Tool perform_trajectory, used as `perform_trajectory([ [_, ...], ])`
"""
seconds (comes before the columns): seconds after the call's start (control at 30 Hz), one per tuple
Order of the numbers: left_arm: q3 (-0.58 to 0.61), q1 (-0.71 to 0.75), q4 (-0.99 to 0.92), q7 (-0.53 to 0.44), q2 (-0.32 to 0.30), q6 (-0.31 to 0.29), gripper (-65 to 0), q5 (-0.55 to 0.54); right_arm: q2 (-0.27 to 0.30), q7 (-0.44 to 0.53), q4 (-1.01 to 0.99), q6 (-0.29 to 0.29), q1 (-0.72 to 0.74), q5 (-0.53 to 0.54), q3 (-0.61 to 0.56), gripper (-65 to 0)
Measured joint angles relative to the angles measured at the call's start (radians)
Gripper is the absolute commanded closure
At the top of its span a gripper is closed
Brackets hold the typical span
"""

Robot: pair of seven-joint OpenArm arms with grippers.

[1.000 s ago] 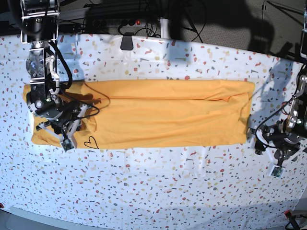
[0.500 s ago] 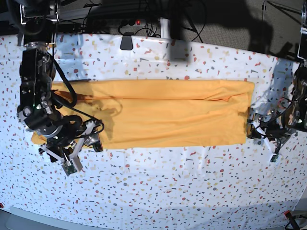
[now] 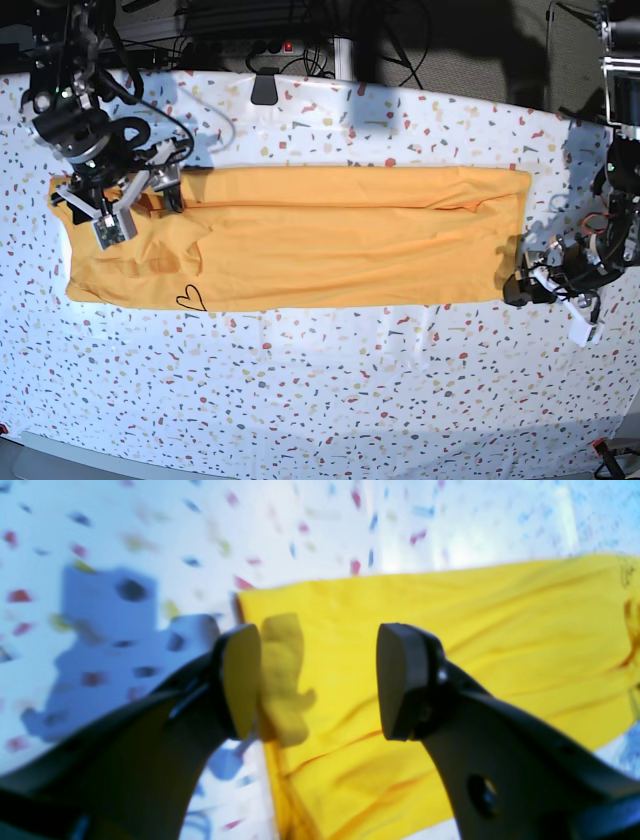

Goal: Fold the T-shirt properly
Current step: 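Release the strip with the right gripper and raise it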

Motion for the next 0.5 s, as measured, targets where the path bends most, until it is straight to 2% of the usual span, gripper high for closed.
perform_trajectory([
  [0.1,-0.017,0.035,-0.004,0.0,-0.001,-0.023,-35.6,-0.002,-0.006,0.0,0.057,0.0,-0.08,-0.001,0.055,-42.8],
  [0.2,-0.015,0.064,-0.01,0.001,-0.001,-0.074,-35.6,0.003,-0.026,0.0,0.108,0.0,-0.148,0.001,0.068,-42.8],
  [0.33,-0.016,0.081,-0.079,-0.039,-0.006,-0.07,-35.6,0.045,-0.062,-0.003,0.153,0.002,-0.216,0.003,0.066,-42.8],
  [0.5,-0.018,0.085,-0.192,-0.037,-0.007,-0.072,-35.6,-0.082,-0.07,-0.011,0.176,0.007,-0.243,0.002,0.066,-42.8],
])
